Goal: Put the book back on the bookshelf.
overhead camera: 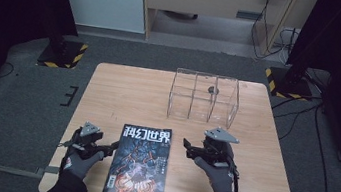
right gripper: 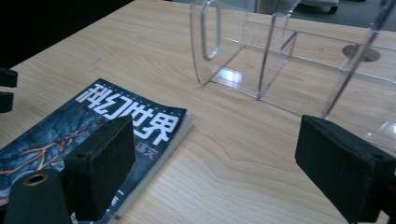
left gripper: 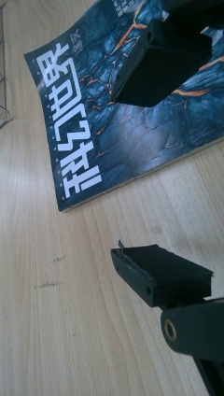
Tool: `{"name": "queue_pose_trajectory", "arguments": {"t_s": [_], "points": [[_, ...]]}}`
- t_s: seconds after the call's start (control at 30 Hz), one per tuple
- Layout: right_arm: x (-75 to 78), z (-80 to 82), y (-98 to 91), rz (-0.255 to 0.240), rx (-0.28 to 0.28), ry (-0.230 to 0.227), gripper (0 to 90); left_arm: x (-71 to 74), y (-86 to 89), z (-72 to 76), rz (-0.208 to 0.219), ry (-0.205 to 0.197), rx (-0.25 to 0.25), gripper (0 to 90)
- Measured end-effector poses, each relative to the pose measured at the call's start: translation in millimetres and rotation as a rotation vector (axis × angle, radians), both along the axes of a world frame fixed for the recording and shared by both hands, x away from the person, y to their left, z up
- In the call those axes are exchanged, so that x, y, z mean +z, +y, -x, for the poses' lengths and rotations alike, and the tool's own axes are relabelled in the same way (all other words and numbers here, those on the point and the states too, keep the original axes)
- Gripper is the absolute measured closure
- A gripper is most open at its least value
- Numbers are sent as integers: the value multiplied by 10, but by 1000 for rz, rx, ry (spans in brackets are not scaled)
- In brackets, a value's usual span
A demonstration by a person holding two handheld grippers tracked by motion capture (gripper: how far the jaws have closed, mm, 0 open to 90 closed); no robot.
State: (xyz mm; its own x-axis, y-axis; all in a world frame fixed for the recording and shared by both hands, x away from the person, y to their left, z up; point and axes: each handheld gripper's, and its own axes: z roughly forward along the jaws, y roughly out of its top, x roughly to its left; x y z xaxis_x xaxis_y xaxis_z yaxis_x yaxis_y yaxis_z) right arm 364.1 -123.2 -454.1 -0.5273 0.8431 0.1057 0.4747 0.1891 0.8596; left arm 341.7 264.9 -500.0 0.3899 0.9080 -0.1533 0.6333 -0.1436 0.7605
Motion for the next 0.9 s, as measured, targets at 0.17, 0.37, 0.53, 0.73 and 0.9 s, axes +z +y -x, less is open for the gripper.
{"name": "queue_pose_trajectory", "arguments": {"t_s": [0.17, 0.37, 0.53, 0.73, 0.9], "points": [[-21, -9, 145, 4, 18, 1, 129, -33, -34, 0, -15, 13, -16, 213], [-66, -1, 311, 12, 44, 12, 147, -65, -60, -3, -22, 20, -23, 216], [-154, 17, 436, 6, 61, 34, 161, -93, -80, -8, -27, 32, -29, 217], [-231, 30, 494, 18, 55, 47, 174, -120, -107, -15, -36, 42, -41, 218], [-299, 55, 534, 14, 61, 69, 190, -142, -126, -25, -42, 48, -45, 218]]}}
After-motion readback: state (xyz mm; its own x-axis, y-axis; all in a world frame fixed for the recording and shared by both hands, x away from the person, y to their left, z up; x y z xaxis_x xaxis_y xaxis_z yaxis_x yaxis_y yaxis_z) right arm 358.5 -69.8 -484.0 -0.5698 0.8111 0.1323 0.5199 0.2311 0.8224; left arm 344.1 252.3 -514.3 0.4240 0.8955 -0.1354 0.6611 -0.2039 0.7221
